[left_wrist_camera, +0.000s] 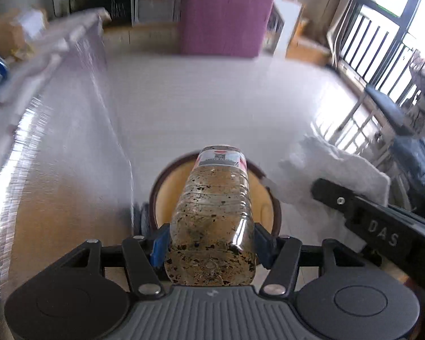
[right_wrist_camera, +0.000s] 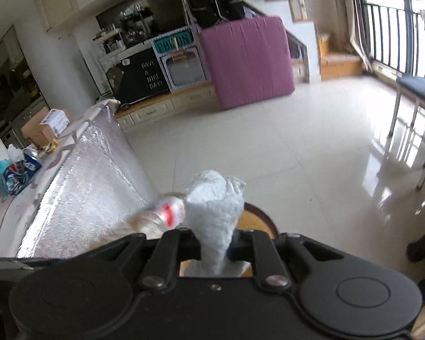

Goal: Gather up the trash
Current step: 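Open the left gripper over the wastebasket while the right gripper drops the tissue in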

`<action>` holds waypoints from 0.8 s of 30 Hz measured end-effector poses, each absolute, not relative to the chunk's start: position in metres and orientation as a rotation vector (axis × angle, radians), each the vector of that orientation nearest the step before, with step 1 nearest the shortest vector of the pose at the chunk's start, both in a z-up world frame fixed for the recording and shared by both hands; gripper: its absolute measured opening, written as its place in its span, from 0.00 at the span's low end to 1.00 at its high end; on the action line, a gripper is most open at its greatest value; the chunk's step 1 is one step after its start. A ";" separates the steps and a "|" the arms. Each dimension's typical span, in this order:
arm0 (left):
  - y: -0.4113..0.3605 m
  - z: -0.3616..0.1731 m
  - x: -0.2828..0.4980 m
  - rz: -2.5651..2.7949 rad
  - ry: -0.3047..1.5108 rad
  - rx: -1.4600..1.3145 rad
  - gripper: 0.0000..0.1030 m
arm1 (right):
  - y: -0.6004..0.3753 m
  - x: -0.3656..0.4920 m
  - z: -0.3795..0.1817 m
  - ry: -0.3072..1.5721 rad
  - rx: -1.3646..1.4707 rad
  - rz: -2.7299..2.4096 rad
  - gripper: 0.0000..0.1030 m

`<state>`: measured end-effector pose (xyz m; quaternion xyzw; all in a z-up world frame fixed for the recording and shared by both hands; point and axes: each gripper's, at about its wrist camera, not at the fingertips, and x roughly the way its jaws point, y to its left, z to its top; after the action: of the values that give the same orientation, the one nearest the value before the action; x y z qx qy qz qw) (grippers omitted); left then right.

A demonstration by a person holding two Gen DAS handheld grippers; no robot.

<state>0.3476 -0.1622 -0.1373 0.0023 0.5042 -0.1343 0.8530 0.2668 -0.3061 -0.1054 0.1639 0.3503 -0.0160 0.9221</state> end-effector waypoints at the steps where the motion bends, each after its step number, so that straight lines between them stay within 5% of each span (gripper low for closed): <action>1: -0.165 -0.146 0.357 -0.274 1.079 0.016 0.59 | -0.309 0.275 -0.116 0.739 0.359 -0.031 0.13; 24: -0.176 -0.275 0.440 -0.169 1.301 0.074 0.59 | -0.310 0.395 -0.248 1.057 0.384 -0.048 0.13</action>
<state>0.4403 -0.1763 -0.2751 0.0343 0.6045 -0.0786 0.7919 0.3950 -0.3104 -0.2475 0.1821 0.5008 -0.0227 0.8459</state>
